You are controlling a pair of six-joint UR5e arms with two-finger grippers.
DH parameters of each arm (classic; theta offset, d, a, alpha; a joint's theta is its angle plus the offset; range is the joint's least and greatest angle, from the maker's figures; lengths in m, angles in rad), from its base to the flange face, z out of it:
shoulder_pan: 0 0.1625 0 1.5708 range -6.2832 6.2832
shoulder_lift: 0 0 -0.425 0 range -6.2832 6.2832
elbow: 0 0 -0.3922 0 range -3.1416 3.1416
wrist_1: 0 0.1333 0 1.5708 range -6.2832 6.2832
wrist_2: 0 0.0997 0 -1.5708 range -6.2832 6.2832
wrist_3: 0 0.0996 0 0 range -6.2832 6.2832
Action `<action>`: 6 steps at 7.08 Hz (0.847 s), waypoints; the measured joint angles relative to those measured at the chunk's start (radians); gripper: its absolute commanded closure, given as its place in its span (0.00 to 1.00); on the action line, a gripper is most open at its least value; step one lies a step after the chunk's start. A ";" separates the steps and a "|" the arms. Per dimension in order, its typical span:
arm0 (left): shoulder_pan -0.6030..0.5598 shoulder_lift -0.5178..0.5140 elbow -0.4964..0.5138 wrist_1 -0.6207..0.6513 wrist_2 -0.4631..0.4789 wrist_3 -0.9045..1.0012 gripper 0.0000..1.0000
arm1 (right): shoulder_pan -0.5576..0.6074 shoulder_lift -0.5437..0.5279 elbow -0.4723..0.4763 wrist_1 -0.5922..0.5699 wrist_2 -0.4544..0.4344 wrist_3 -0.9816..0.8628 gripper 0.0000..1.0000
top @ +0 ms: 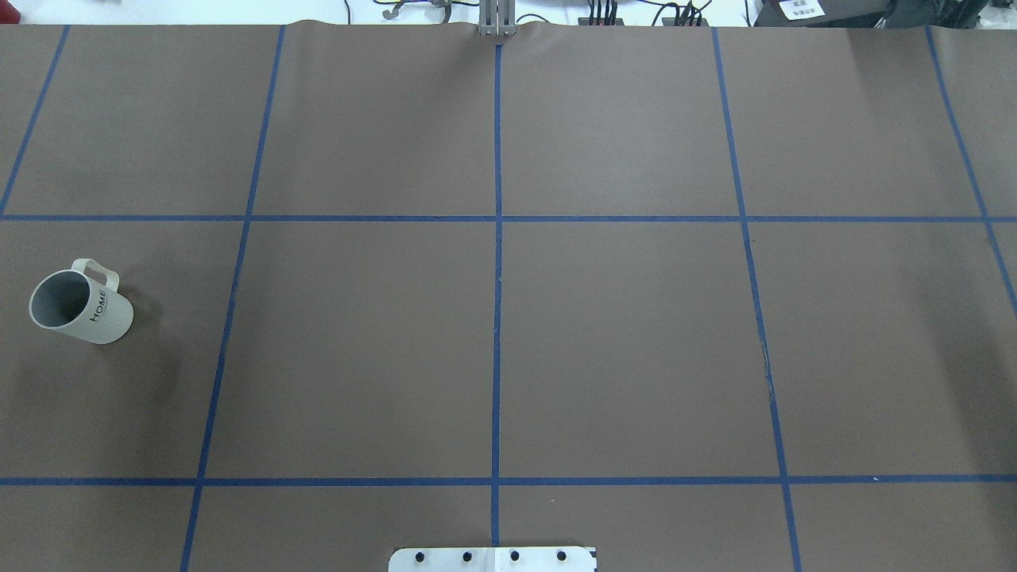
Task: Left arm hands cup to right arm to dump lemon
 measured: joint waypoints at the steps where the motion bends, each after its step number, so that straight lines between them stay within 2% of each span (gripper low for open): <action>1: 0.000 -0.002 0.000 0.000 0.000 0.000 0.00 | 0.000 0.000 0.000 0.000 -0.001 0.000 0.00; 4: 0.005 -0.024 -0.016 -0.004 -0.001 -0.008 0.00 | 0.000 0.002 0.000 0.001 -0.001 0.000 0.00; 6: 0.053 -0.027 -0.046 -0.084 -0.013 -0.028 0.00 | -0.001 0.003 0.000 0.003 0.001 0.001 0.00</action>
